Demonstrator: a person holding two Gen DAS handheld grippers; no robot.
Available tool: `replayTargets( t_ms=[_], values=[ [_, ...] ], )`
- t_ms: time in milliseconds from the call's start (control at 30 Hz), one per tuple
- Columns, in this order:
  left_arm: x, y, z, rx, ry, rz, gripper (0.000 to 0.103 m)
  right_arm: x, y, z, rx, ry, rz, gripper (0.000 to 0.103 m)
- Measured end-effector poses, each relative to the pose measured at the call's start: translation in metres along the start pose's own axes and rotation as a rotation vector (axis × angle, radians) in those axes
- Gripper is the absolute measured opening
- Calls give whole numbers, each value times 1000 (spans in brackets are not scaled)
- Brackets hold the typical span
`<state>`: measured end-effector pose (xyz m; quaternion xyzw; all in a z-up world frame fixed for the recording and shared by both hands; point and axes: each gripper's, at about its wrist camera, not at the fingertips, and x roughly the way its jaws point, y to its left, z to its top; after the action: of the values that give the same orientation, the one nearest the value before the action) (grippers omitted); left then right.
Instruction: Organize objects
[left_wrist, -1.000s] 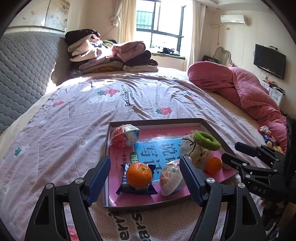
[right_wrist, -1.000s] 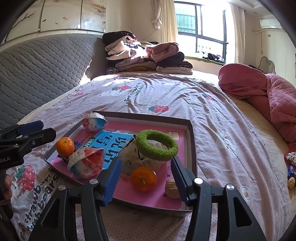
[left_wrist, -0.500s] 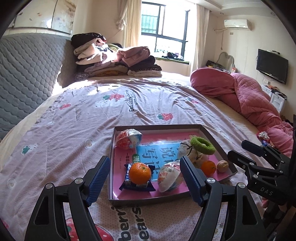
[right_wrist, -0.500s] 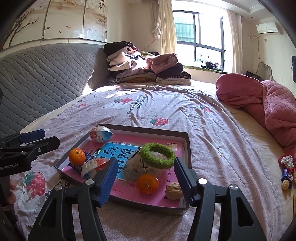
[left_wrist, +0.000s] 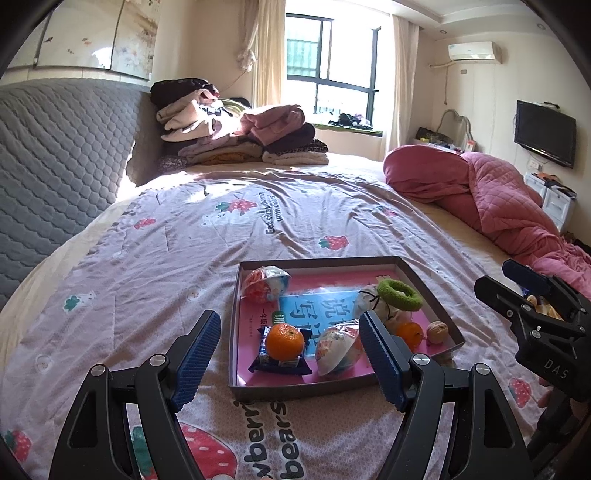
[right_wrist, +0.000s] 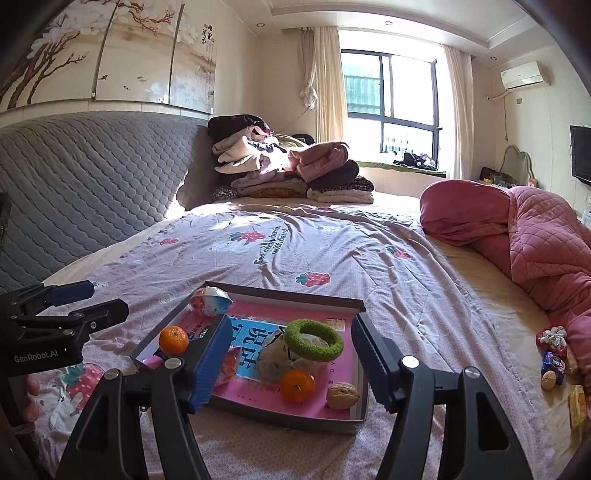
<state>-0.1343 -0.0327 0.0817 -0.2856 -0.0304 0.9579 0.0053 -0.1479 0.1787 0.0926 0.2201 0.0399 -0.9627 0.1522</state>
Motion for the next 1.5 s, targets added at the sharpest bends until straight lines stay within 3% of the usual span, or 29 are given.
replayTargets(
  t_ms=[800,1500],
  values=[
    [-60,5,-20,-10,-71,23,78,-43,7,-3,21,-14,-7,67],
    [-60,11,-46,-16,-20,52,78,-46,11,-19,24,44,-24,67]
  ],
)
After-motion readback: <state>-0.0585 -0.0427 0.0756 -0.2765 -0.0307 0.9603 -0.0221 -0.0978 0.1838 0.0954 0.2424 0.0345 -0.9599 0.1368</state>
